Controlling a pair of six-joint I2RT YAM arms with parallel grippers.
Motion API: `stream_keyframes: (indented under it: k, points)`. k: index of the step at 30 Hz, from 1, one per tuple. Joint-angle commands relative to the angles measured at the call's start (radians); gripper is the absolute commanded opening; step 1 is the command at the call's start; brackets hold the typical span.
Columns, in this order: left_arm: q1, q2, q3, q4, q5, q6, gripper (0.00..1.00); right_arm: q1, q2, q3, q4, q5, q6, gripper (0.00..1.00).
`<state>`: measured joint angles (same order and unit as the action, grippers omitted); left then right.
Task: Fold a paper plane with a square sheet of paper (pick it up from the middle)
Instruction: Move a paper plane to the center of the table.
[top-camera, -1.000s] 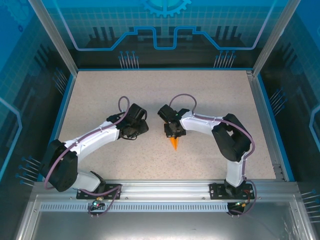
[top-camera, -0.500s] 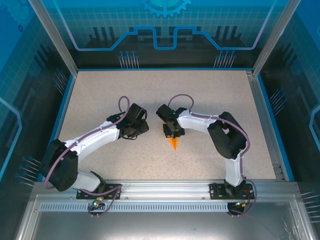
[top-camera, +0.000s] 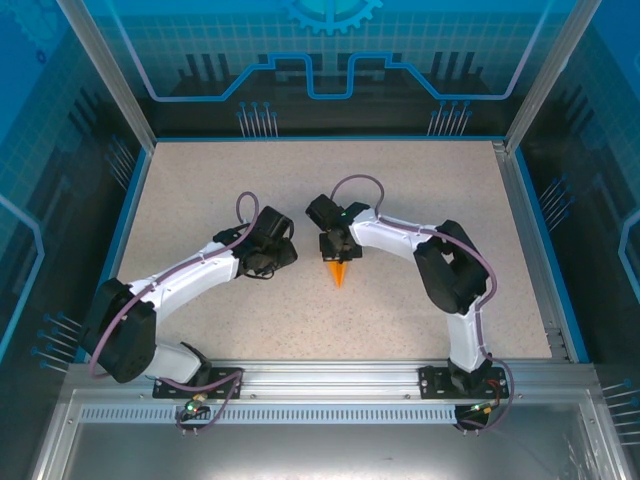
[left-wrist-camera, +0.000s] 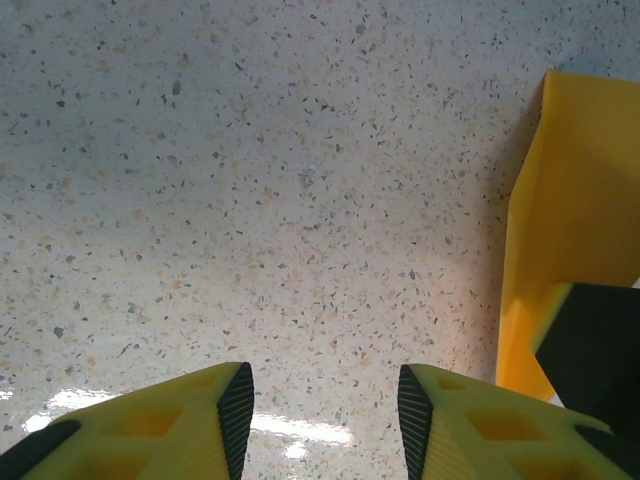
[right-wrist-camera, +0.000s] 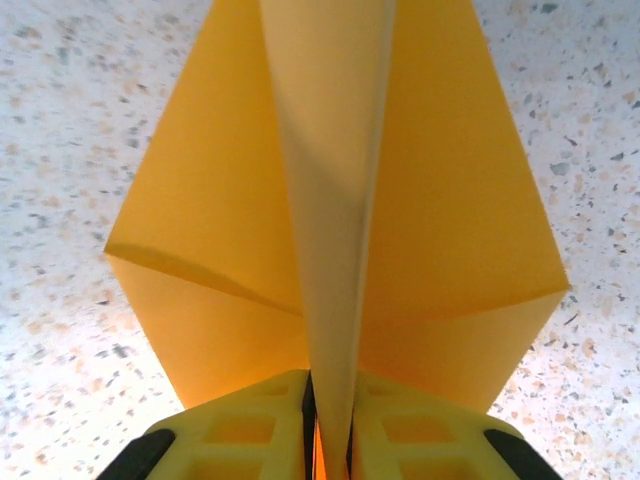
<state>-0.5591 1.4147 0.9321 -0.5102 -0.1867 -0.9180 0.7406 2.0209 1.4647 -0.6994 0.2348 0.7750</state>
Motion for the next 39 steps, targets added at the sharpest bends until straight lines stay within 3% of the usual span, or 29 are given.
stream_keyframes:
  k: [1, 15, 22, 32, 39]
  points:
    - [0.007, -0.017, -0.018, -0.001, 0.003, -0.009, 0.46, -0.01, 0.045, 0.013, -0.04, -0.004, 0.029, 0.17]
    - [0.014, -0.015, -0.02, -0.002, -0.001, -0.006, 0.46, -0.008, 0.157, -0.011, -0.049, -0.035, 0.026, 0.22]
    - [0.019, -0.02, -0.032, 0.001, -0.002, -0.009, 0.46, 0.003, 0.202, -0.05, -0.055, -0.017, 0.047, 0.33]
    - [0.018, -0.026, -0.031, 0.002, 0.001, -0.007, 0.46, 0.0, 0.155, 0.021, -0.086, -0.018, 0.02, 0.36]
    - [0.018, -0.032, -0.027, 0.001, -0.003, 0.0, 0.46, -0.001, 0.064, 0.079, -0.118, 0.011, -0.008, 0.43]
